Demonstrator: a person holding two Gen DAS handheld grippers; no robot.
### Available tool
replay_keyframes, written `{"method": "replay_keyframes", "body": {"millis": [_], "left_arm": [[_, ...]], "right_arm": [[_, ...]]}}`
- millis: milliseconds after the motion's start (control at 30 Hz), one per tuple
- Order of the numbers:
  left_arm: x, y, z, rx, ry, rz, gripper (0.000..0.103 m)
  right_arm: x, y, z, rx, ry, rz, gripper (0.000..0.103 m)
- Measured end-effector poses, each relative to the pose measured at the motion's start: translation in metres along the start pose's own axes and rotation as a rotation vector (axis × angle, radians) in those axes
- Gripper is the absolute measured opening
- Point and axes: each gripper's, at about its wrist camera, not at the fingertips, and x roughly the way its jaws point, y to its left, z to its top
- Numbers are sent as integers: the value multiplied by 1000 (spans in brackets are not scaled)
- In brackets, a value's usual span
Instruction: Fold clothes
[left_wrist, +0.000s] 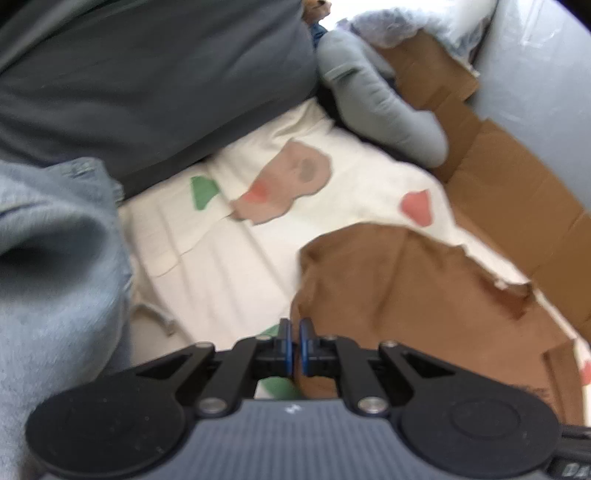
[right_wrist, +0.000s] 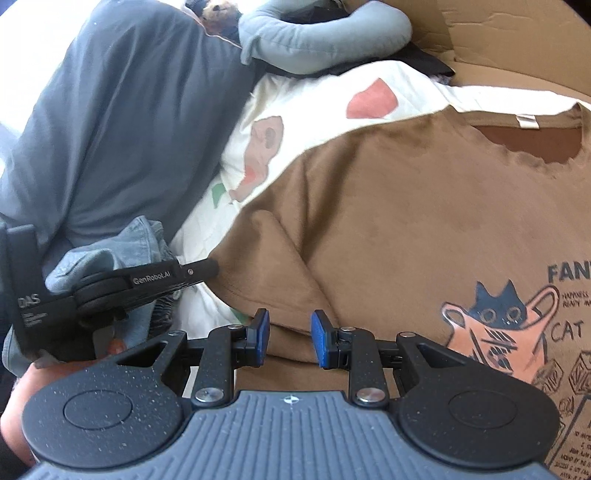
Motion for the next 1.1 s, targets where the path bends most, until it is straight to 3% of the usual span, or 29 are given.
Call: {"method": "replay_keyframes", "body": {"millis": [133, 500, 633, 800, 833, 933, 1100], "left_arm": [[-8, -9, 10, -33, -8, -69, 5], [-8, -29, 28, -122, 40, -238, 5], [-7, -38, 33, -138, 59, -296, 5], [-8, -47, 41, -136, 65, -346, 5], [-8, -47, 43, -137, 65, -354, 5], [-9, -49, 48, -132, 64, -372, 6], [-9, -43, 61, -111, 41, -336, 23]], "right_arm": [[0, 6, 6, -9, -18, 18, 36], [13, 24, 33, -42, -58, 62, 38], [21, 29, 42, -74, -70, 63, 45], [26, 33, 52, -113, -95, 58, 44], [25, 33, 53, -123, -106, 55, 42], [25, 29, 59, -117, -113, 42, 5], [22, 15, 66, -90, -125, 14, 2]]}}
